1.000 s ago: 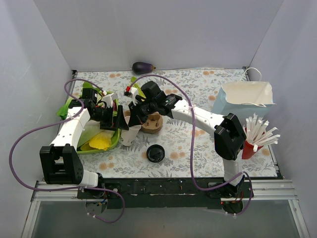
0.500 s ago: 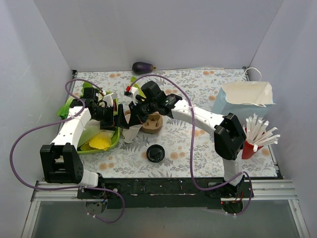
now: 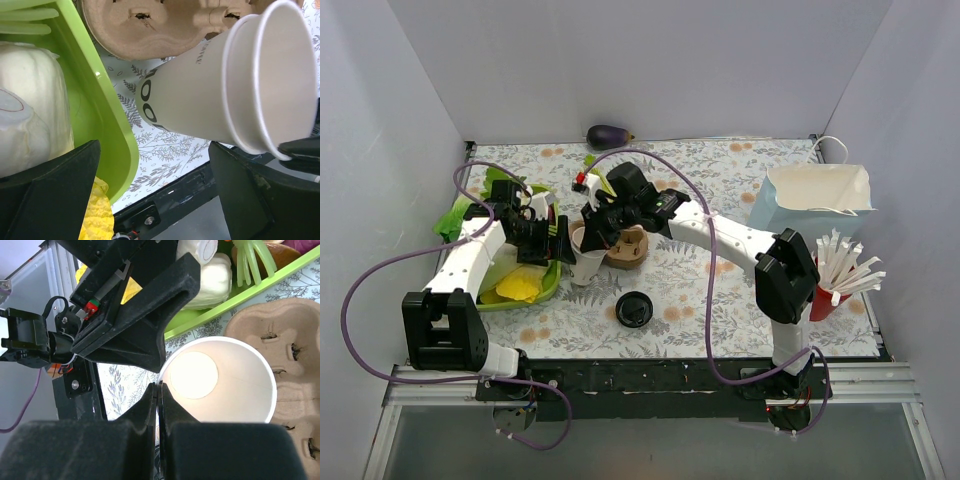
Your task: Pack the takeout coffee
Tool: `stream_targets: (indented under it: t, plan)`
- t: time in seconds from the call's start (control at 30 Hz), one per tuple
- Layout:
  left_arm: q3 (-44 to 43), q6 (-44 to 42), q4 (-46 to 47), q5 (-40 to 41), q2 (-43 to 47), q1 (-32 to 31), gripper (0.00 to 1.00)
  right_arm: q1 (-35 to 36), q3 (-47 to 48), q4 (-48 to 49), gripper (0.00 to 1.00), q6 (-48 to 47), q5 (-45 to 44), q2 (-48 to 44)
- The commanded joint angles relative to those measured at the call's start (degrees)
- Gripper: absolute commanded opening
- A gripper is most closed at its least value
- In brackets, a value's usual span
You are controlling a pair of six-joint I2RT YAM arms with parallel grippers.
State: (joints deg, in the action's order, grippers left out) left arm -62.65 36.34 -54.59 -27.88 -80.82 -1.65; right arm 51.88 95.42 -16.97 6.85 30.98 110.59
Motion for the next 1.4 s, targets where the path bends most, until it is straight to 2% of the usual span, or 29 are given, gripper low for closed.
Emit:
stream_targets:
  t: [0.0, 0.13, 0.3, 0.43, 0.77, 1.0, 1.37]
  plan:
    - [-2.45, -1.27, -1.04, 2.59, 1.18, 0.68, 0.91, 0.51, 1.09, 2.47, 0.01, -1.67, 1.1, -5.46]
    - [-6.6, 0.04, -3.16, 0.81, 4.69, 0.68, 0.95, 0.24, -0.93, 3.61, 0.01, -0.01, 1.53, -5.91]
    - [-9.42, 6.72, -4.47, -1.38, 3.12, 0.86, 0.96, -0.02, -1.46, 4.58, 0.01, 0.35, 1.63, -6.17]
    - [-7.84, 9.45, -2.63, -7.09, 3.12, 0.86, 0.96, -0.02, -1.72, 4.75, 0.01, 0.53, 1.71, -6.35]
    - [-6.17, 10.33, -2.54, -11.06, 1.71, 1.12, 0.95, -0.28, -2.61, 5.81, 0.01, 0.97, 1.71, -7.05]
    - [-3.71, 10.94, -1.67, -5.8, 1.71, 1.12, 0.95, -0.2, -2.08, 7.56, 0.01, 1.5, 2.07, -6.61]
    - [-4.5, 10.25, -1.84, 2.83, -1.36, 1.12, 0.95, -0.11, 0.82, 8.36, 0.01, 0.8, -0.4, -7.05]
